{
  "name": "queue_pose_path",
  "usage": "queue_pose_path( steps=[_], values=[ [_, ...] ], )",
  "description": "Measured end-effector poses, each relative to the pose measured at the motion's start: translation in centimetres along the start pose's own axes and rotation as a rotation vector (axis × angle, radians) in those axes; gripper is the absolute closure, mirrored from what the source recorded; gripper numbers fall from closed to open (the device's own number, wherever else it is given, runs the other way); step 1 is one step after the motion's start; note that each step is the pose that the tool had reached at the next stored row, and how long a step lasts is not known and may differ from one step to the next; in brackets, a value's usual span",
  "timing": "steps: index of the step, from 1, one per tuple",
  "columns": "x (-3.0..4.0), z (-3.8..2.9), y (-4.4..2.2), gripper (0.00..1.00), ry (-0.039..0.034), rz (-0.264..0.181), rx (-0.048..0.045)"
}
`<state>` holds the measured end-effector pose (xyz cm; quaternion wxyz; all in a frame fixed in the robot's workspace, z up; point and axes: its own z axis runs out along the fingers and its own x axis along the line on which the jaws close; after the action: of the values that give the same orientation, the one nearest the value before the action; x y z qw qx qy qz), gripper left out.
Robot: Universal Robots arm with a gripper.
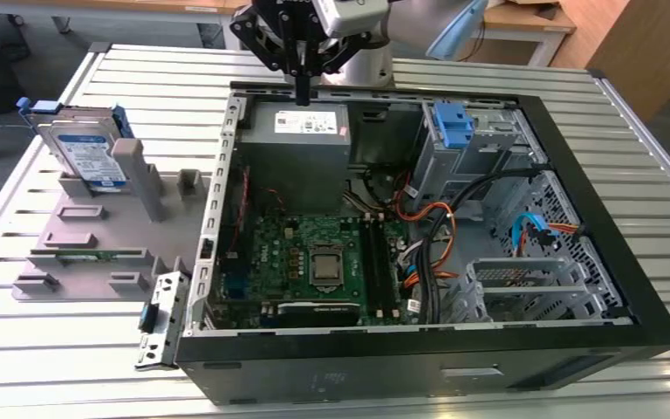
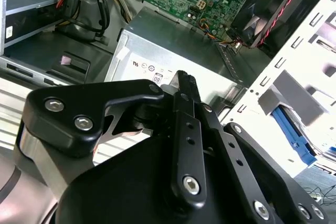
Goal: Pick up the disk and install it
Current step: 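Reach for the disk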
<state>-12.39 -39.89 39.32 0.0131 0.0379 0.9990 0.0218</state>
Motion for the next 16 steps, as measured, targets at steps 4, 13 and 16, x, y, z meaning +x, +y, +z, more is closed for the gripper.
queue_pose_path(
  steps=[4, 13, 16],
  values=[
    [0.07, 0.00, -0.01, 0.89, 0.0000, 0.000, 0.0001],
    [0.36, 0.02, -0.01, 0.89, 0.0000, 0.000, 0.0001],
    [0.52, 0.02, -0.01, 0.89, 0.0000, 0.000, 0.0001]
  ],
)
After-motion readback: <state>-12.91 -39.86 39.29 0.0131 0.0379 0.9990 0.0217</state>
